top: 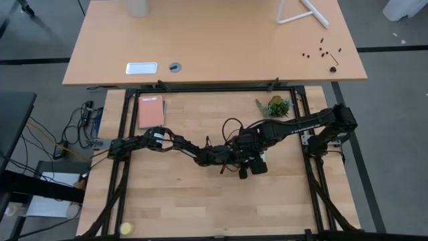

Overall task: Screw lightbulb
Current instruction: Insert the lightbulb into the lamp

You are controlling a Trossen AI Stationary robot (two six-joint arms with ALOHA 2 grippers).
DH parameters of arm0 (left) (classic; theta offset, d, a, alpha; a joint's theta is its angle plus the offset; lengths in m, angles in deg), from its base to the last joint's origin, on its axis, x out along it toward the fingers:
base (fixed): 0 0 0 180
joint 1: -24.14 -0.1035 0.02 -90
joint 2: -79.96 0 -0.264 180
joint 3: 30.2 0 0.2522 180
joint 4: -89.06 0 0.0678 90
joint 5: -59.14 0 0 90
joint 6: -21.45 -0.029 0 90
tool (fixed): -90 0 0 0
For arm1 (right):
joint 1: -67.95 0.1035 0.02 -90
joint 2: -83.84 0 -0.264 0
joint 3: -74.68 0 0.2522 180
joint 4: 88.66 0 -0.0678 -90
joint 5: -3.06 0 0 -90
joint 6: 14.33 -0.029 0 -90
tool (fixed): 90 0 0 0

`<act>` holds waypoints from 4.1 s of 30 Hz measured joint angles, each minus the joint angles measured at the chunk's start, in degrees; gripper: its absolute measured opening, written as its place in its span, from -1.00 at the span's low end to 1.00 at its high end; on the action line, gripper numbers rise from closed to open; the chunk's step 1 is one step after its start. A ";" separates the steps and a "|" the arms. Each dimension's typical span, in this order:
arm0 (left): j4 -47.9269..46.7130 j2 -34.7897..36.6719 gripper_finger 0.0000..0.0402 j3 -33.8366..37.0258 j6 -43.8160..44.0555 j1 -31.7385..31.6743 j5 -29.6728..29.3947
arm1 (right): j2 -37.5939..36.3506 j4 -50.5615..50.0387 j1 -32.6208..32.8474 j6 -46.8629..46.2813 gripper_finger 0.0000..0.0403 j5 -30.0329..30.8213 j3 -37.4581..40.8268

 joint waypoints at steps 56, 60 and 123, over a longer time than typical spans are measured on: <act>-2.95 0.04 -0.07 0.07 3.93 0.42 -1.11 | 0.09 -1.93 -3.26 -14.65 0.40 2.09 0.09; -2.95 0.04 -0.07 0.07 4.04 0.42 -1.11 | 0.09 -2.37 -3.32 -16.92 0.40 1.89 0.07; -7.98 0.14 -0.07 0.02 0.64 0.46 -4.05 | 0.00 2.26 -2.93 6.25 0.36 3.23 0.00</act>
